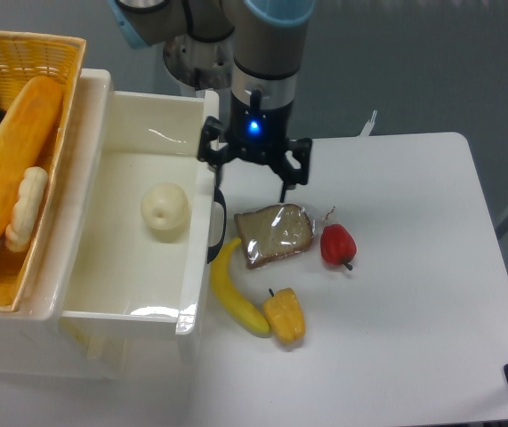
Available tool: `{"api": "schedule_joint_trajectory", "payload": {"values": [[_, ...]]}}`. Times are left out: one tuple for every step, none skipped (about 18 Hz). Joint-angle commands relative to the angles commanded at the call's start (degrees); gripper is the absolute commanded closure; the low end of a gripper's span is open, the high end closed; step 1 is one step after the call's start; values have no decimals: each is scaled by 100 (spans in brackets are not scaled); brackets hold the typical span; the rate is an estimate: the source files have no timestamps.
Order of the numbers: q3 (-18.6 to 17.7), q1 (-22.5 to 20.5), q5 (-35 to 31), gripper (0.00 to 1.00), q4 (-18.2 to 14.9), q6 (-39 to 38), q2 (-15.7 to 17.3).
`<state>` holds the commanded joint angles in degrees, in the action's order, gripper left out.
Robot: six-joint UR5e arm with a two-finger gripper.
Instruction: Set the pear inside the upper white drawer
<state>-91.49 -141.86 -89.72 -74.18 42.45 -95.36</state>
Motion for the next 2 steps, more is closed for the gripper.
{"api": "schedule_joint_trajectory", "payload": {"values": [[9, 0, -106, 0, 9, 0, -79], [35, 0, -220, 0, 35, 9, -167]]}}
